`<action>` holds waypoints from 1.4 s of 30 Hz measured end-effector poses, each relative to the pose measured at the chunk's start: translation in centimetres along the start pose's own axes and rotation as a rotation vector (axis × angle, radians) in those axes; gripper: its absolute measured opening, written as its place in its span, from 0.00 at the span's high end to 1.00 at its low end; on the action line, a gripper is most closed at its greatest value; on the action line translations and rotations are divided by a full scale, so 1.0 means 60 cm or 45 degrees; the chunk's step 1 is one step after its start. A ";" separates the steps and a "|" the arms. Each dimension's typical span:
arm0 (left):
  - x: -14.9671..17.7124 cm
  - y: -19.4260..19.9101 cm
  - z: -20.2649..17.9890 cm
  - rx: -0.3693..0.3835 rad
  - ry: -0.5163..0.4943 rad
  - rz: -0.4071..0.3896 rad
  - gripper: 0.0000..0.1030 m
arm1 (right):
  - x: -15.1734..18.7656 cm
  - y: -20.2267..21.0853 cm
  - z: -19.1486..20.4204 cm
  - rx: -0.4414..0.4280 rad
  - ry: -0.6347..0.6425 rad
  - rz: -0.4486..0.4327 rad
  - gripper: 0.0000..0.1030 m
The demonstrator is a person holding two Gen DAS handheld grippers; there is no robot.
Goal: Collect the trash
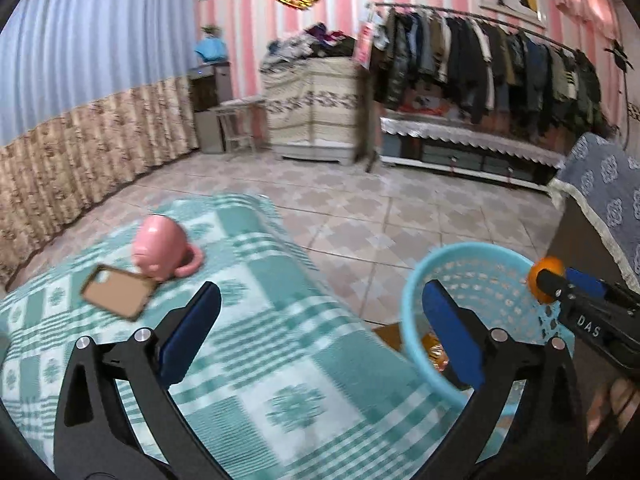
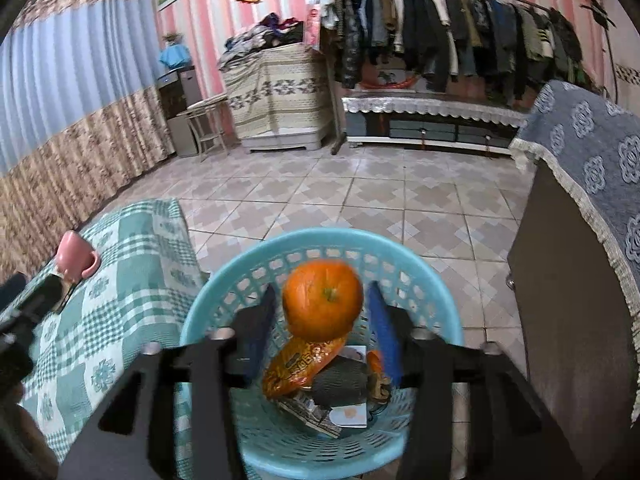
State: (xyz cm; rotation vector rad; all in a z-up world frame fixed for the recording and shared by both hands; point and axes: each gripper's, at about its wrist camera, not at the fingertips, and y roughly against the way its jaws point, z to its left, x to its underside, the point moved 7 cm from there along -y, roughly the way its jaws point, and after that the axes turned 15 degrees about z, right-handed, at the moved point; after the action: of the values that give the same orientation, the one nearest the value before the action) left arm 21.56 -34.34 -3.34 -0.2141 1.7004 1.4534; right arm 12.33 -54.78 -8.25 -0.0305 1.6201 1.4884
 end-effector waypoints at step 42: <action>0.308 0.315 0.313 -0.383 0.366 -0.099 0.05 | 0.262 0.271 0.289 -0.239 0.453 -0.255 0.04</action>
State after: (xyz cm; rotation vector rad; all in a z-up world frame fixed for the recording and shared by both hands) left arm 7.71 -5.10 -1.43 -0.6728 1.6656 1.6775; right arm 4.00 -28.07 -2.77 -0.5757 1.6873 1.5328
